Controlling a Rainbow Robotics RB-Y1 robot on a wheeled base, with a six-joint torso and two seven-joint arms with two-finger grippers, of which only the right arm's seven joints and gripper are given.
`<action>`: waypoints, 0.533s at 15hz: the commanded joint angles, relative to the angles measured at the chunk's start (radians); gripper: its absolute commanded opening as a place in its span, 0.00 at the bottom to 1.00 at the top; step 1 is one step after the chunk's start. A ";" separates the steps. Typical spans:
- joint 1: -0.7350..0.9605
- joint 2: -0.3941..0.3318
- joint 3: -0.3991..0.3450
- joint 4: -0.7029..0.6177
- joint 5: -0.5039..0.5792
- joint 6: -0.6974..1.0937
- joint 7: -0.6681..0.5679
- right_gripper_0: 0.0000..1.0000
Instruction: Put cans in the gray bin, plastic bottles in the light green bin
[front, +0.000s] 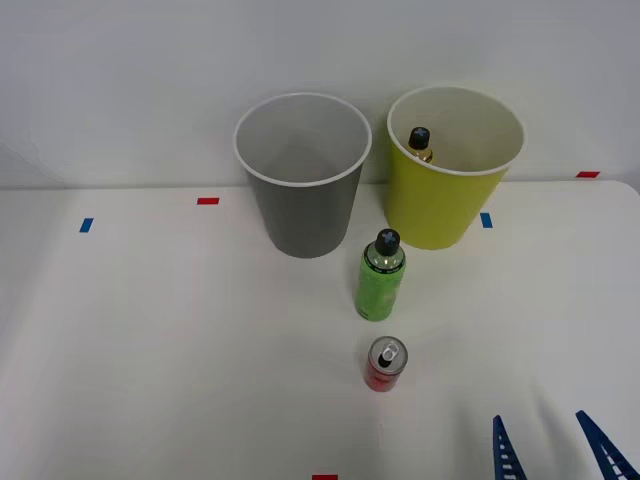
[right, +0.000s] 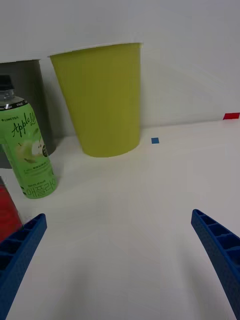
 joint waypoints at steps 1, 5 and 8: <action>0.005 0.000 0.019 0.005 -0.026 -0.031 0.019 1.00; -0.018 0.014 0.010 0.071 -0.025 -0.129 0.084 1.00; -0.018 0.013 0.013 0.080 -0.028 -0.131 0.222 1.00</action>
